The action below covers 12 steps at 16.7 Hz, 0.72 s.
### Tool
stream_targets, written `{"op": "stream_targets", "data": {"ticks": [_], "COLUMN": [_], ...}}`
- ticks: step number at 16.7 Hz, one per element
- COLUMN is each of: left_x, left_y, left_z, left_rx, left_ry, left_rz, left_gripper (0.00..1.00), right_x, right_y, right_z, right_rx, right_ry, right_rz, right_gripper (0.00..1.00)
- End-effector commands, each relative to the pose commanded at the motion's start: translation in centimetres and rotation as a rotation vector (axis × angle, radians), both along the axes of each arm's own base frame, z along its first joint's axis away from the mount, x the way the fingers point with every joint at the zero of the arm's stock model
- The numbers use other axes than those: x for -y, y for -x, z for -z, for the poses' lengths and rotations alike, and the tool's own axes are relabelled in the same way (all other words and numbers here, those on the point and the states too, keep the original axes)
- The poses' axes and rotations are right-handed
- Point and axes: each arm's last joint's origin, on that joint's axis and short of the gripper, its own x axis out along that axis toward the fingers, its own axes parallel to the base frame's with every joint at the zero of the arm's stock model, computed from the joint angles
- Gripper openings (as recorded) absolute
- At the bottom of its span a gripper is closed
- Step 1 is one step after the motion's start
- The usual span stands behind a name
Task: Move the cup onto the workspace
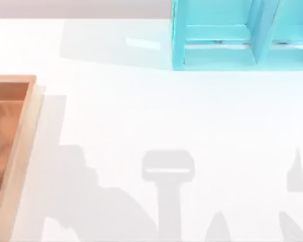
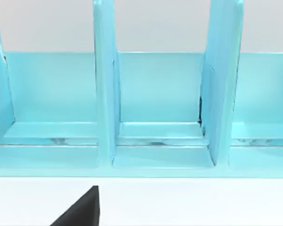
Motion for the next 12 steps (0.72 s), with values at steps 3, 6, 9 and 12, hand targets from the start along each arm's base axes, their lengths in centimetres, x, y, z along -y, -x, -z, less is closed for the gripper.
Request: {"op": "stream_targets", "data": {"ticks": [3,6,9,12], "left_x": [0.8,4.0,8.5,10.5], "left_y": [-1.1,-1.1,0.0,1.2], "left_z": [-3.1,-5.8,-7.6,-8.5], "left_rx": [0.081,0.065,-0.017,-0.055], "left_ry": [-0.016,-0.001,0.015,0.018], "left_rz": [-0.061,-0.055,0.023,0.062], "left_gripper": [0.0,0.0,0.0,0.0], "right_x": [0.0,0.0,0.0,0.0], "right_y": [0.0,0.0,0.0,0.0], "right_z": [0.0,0.0,0.0,0.0], "right_rx": [0.0,0.0,0.0,0.0], "right_ry": [0.0,0.0,0.0,0.0], "right_rz": [0.0,0.0,0.0,0.0], "right_gripper": [1.0,1.0,1.0,1.0]}}
